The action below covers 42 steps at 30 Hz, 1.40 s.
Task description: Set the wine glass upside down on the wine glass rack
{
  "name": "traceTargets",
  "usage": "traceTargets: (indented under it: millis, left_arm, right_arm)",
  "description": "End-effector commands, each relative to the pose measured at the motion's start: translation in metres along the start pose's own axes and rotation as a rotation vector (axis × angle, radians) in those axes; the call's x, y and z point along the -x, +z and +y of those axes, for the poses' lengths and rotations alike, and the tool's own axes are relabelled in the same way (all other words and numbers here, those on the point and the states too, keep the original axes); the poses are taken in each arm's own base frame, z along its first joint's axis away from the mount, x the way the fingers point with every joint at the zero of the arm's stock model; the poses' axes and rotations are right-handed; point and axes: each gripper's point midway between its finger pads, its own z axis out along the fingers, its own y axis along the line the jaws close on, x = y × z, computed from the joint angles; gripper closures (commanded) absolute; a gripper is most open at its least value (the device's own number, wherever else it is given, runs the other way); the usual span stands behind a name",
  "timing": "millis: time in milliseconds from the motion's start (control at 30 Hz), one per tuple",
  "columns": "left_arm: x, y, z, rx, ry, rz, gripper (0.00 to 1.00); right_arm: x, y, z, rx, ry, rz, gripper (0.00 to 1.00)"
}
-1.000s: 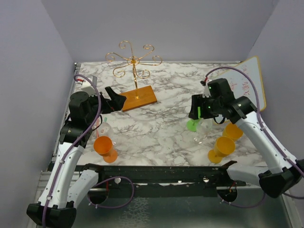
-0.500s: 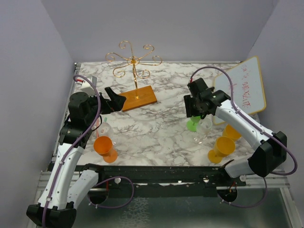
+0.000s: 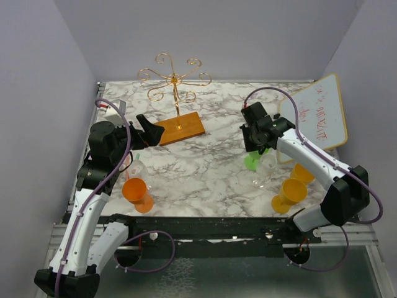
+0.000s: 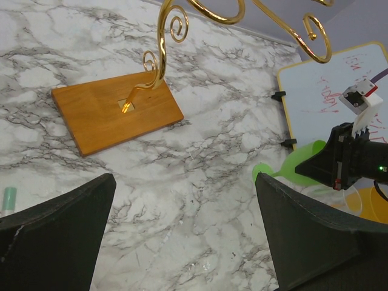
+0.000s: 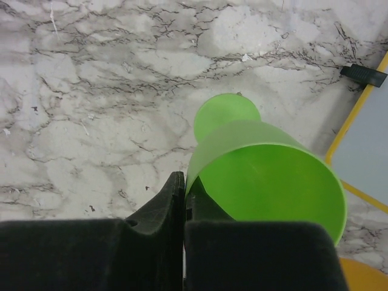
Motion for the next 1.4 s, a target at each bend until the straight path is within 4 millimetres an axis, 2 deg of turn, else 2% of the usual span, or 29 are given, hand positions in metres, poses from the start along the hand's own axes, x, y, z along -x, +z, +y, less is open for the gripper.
traceTargets:
  millis: [0,167,267,333,433,567,733,767,833,933,1067,1200,1367]
  left_arm:
    - [-0.002,-0.005,-0.004,-0.013,-0.007,0.008,0.01]
    - [-0.014,-0.01,0.0,0.019,-0.048,0.067,0.01]
    - [-0.026,-0.014,0.0,0.043,-0.14,0.127,0.01]
    - [-0.037,-0.015,-0.008,0.014,-0.229,0.173,0.01]
    - [-0.056,-0.012,-0.02,-0.033,-0.402,0.258,0.01]
    - [-0.068,-0.008,-0.03,-0.068,-0.531,0.334,0.01]
    - [-0.069,-0.008,-0.036,-0.062,-0.678,0.352,0.01]
    - [-0.066,-0.008,-0.038,-0.068,-0.705,0.345,0.03]
    - [-0.059,-0.01,-0.044,-0.093,-0.744,0.324,0.14]
    - [-0.052,-0.014,-0.05,-0.109,-0.792,0.312,0.24]
    - [-0.05,-0.016,-0.05,-0.095,-0.861,0.295,0.28]
    - [-0.04,-0.018,-0.049,-0.085,-0.888,0.238,0.31]
    - [-0.029,-0.02,-0.05,-0.082,-0.914,0.2,0.36]
  right_arm:
    - [0.019,-0.006,0.017,0.074,-0.014,-0.073,0.99]
    - [0.054,-0.034,0.052,0.271,0.004,-0.238,1.0]
    - [0.078,-0.054,0.06,0.316,0.059,-0.38,0.99]
    - [0.091,-0.068,0.066,0.331,0.093,-0.488,1.0]
    - [0.099,-0.083,0.082,0.36,0.122,-0.609,0.99]
    - [0.096,-0.099,0.111,0.378,0.121,-0.697,0.99]
    - [0.087,-0.13,0.153,0.479,0.107,-0.795,0.99]
    - [0.085,-0.135,0.159,0.496,0.106,-0.81,0.99]
    - [0.082,-0.144,0.173,0.54,0.1,-0.838,1.0]
    - [0.075,-0.16,0.195,0.602,0.068,-0.884,1.0]
    - [0.073,-0.182,0.223,0.655,0.027,-0.961,0.99]
    - [0.066,-0.194,0.252,0.677,-0.035,-1.013,0.99]
    - [0.063,-0.206,0.273,0.691,-0.053,-1.075,1.0]
